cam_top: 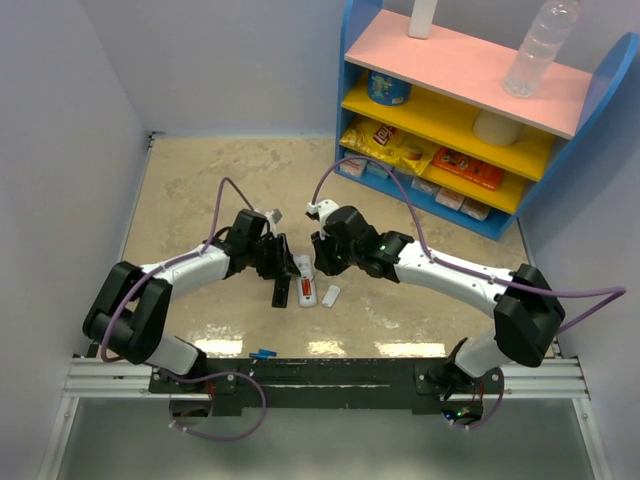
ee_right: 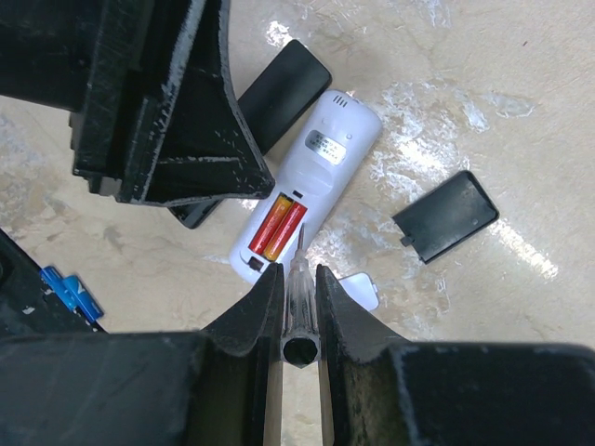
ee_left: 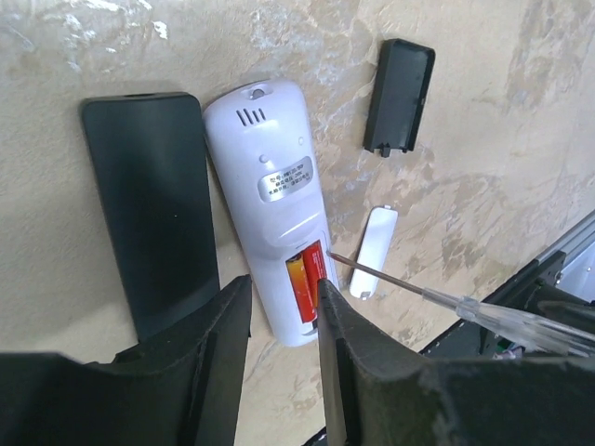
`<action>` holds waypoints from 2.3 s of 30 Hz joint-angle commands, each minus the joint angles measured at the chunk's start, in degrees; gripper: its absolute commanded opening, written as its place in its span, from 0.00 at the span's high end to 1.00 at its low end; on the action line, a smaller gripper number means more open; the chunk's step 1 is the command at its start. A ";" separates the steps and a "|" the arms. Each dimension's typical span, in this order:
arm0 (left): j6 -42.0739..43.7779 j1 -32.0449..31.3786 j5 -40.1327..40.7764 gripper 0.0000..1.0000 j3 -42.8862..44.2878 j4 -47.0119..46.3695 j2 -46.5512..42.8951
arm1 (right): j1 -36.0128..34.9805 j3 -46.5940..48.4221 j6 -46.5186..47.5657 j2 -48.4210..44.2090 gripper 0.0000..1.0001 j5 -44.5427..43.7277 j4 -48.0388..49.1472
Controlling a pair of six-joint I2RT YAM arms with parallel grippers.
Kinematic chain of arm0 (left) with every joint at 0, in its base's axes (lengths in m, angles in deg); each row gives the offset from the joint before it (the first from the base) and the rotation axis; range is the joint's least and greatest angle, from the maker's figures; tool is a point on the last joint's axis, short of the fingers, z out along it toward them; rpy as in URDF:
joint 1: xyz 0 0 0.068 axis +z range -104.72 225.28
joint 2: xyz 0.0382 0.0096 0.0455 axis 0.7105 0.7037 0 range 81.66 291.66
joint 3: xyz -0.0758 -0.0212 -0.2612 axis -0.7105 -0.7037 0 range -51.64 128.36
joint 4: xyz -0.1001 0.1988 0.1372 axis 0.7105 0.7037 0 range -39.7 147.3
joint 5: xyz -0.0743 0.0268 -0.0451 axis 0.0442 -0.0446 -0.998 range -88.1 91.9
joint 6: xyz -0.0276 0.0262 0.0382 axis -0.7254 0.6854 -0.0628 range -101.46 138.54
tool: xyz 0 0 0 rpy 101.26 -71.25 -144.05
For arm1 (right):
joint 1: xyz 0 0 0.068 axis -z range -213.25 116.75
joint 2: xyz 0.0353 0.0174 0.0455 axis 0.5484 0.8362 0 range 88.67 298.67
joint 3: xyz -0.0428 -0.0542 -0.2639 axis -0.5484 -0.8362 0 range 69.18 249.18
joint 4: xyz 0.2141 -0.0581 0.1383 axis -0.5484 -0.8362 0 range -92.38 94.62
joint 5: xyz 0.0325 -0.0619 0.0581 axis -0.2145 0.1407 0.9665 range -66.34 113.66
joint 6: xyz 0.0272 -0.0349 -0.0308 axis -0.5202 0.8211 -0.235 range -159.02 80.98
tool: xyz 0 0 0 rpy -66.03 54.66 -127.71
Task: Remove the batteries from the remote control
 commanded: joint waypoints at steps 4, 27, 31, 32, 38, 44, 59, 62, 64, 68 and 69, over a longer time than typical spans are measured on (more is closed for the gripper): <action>-1.91 -1.29 0.84 0.61 2.19 -3.43 3.94 | -0.21 2.44 0.72 -0.19 1.00 -0.23 1.21; -4.11 -1.55 3.48 0.64 0.34 -6.07 6.41 | -3.20 3.32 -0.86 2.18 1.00 -1.63 2.01; -4.28 -1.55 3.48 0.65 0.17 -5.89 7.02 | -4.78 4.20 -0.77 4.11 1.00 -5.57 0.43; -4.37 -1.55 3.56 0.65 0.08 -5.98 7.03 | -5.31 4.46 -0.69 5.16 1.00 -6.81 -0.10; -5.07 -1.55 3.74 0.67 -0.89 -5.89 7.55 | -8.91 5.70 -0.51 8.24 1.00 -12.61 -2.65; -5.51 -1.55 4.35 0.68 -1.50 -5.72 7.73 | -10.58 1.83 -2.00 9.47 1.00 -11.92 0.16; -5.51 -1.55 4.62 0.70 -2.30 -5.28 9.40 | -4.26 -13.19 -7.80 4.91 1.00 -0.16 14.21; -5.42 -1.55 4.97 0.71 -2.73 -5.10 9.49 | -0.49 -17.59 -9.29 2.37 1.00 2.15 19.40; -5.42 -1.55 5.15 0.71 -3.00 -5.10 9.49 | 0.22 -19.86 -9.47 1.22 1.00 1.62 21.07; -5.51 -1.55 5.06 0.71 -3.09 -4.93 9.75 | 1.63 -23.83 -10.79 -2.30 1.00 1.70 24.76; -5.60 -1.55 5.06 0.71 -3.17 -5.01 9.75 | 1.81 -24.36 -10.88 -2.91 1.00 1.88 25.90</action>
